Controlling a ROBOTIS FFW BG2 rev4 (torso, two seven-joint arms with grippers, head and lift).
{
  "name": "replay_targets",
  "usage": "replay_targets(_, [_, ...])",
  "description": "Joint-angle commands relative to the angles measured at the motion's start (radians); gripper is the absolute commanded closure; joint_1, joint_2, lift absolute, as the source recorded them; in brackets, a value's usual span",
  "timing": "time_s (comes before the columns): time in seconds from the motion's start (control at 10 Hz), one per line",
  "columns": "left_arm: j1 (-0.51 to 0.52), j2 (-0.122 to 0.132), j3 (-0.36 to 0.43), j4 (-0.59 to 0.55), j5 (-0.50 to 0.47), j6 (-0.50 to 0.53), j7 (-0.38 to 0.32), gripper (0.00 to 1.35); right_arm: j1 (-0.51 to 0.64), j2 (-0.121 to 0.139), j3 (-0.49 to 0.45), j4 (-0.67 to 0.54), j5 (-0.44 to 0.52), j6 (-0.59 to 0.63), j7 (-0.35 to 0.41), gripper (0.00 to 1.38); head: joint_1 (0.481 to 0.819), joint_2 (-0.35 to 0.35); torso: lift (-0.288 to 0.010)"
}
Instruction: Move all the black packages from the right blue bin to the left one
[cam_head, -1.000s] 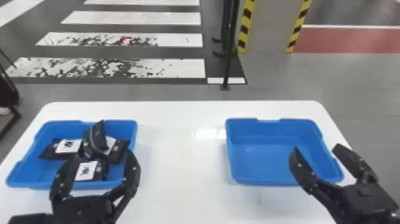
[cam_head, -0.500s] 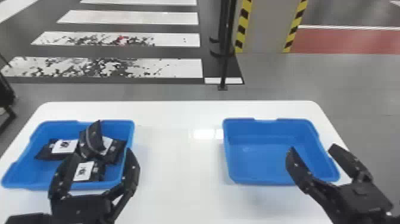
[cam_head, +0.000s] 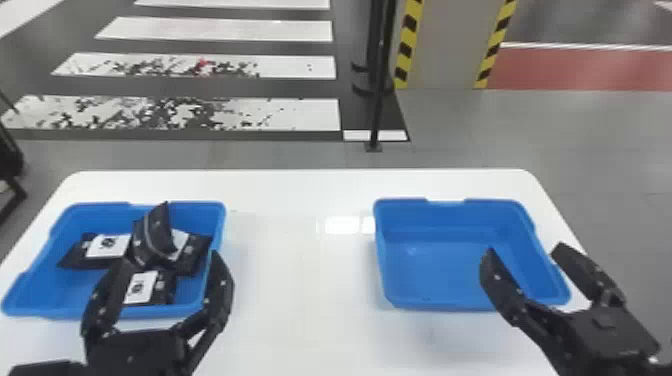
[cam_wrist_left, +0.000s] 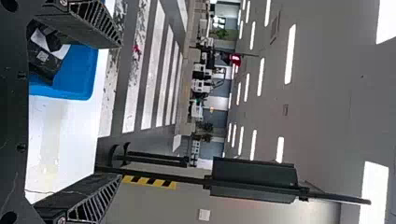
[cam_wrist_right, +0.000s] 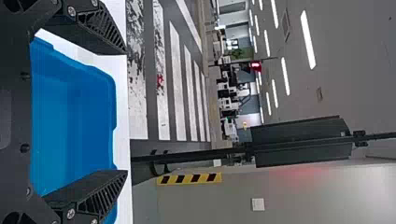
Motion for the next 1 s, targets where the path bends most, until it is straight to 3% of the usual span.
replay_targets(0.0, [0.0, 0.002, -0.004, -0.001, 0.006, 0.0, 0.001, 0.04, 0.004, 0.0, 0.0, -0.001, -0.002, 0.0, -0.001, 0.13, 0.695, -0.035, -0.132])
replay_targets(0.9, [0.003, 0.005, -0.008, -0.001, 0.006, 0.003, -0.001, 0.05, 0.014, 0.006, -0.012, -0.011, -0.004, 0.0, -0.001, 0.13, 0.695, -0.045, -0.132])
